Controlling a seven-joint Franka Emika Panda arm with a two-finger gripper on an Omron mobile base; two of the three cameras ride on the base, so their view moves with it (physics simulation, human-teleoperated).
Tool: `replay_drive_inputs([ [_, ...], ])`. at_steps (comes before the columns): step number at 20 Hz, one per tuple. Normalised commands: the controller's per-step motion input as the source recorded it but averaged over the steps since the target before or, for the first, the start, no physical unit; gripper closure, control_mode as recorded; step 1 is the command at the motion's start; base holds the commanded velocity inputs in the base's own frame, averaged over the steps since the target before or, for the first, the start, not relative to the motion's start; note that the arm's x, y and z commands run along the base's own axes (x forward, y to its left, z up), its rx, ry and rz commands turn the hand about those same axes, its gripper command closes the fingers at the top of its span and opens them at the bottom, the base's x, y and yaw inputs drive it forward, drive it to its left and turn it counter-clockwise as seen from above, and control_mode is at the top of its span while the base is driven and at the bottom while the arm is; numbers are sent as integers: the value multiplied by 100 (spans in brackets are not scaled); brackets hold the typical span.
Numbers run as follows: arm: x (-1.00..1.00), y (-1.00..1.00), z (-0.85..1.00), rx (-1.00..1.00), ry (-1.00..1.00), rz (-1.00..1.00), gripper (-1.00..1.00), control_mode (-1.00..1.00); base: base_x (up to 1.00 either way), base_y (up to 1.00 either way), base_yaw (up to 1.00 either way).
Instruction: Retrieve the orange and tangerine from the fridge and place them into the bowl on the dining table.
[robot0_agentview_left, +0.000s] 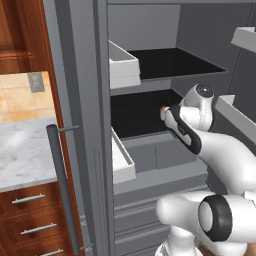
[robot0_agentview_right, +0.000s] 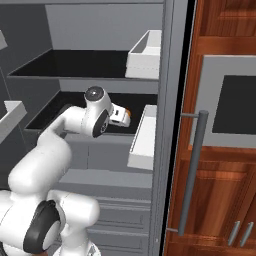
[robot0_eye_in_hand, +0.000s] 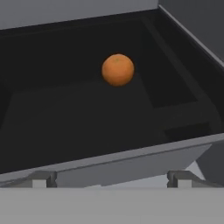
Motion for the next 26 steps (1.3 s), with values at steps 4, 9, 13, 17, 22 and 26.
replay_drive_inputs([
  [4,49,-4,-10,0,0,0,-100,-100,0,0,0],
  [9,46,-4,-9,0,0,0,-100,-100,0,0,0],
  [13,42,-6,-6,0,0,0,-100,-100,0,0,0],
  [17,39,-4,-9,0,0,0,-100,-100,0,0,0],
  [22,42,-4,-11,0,0,0,-100,-100,0,0,0],
  [26,37,-6,-13,0,0,0,-100,-100,0,0,0],
])
